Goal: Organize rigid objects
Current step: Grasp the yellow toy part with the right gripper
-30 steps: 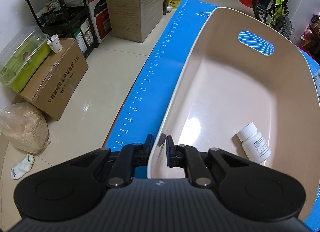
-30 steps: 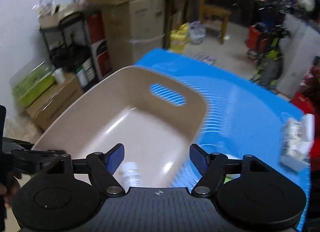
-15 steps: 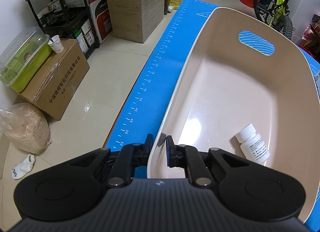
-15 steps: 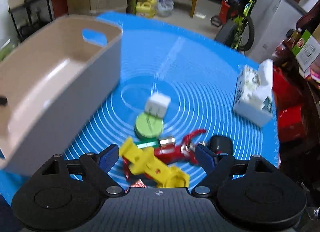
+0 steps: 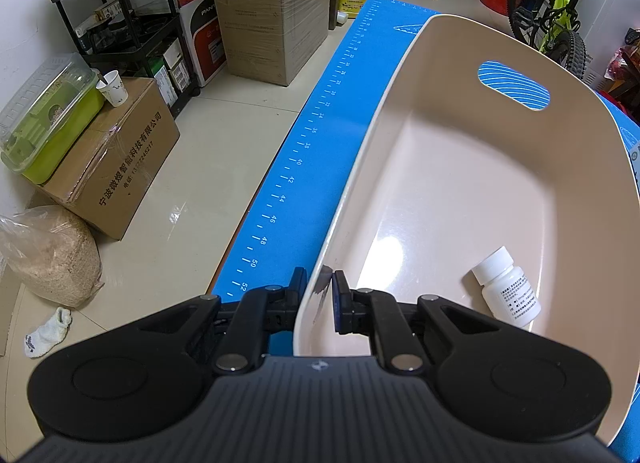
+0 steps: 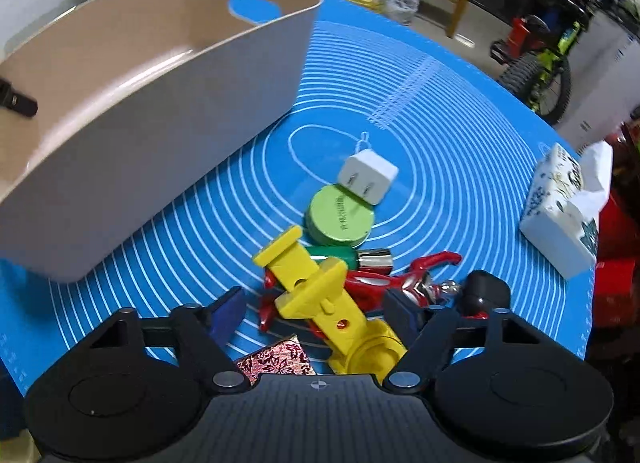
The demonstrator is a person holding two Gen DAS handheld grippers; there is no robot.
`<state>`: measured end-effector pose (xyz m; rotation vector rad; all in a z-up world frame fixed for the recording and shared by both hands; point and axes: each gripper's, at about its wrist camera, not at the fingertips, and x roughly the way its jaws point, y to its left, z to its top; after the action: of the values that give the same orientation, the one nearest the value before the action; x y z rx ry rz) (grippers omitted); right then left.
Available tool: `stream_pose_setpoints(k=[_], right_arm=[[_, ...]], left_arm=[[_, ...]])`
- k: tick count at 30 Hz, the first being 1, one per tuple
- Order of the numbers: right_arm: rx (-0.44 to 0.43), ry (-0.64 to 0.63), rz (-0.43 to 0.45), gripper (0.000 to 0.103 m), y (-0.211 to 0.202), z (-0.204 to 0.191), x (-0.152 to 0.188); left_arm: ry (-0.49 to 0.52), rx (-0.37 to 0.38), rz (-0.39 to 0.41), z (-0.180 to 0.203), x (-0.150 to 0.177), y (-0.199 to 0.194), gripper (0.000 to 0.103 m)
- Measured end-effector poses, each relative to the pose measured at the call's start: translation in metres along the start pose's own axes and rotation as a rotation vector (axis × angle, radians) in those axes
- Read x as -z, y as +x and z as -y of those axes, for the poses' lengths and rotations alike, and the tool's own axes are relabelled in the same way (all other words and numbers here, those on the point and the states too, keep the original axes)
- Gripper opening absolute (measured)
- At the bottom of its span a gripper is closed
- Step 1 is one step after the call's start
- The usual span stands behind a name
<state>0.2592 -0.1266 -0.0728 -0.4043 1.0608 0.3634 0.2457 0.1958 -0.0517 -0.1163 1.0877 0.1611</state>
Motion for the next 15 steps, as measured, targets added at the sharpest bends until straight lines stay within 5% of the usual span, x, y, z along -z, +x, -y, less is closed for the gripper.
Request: stream_pose_setpoints(k=[5,15], right_arm=[[0.001,-0.048,-0.003,0.054,0.007,0.001,0.001],[0.0,-0.024,0.085,0.048,-0.023,0.006,0.005]], left_arm=[[-0.003,0.003,0.0,-0.001,0.0,0.0,0.015],[-0.003,0.002,0.0,-0.001,0.0,0.0,0.015]])
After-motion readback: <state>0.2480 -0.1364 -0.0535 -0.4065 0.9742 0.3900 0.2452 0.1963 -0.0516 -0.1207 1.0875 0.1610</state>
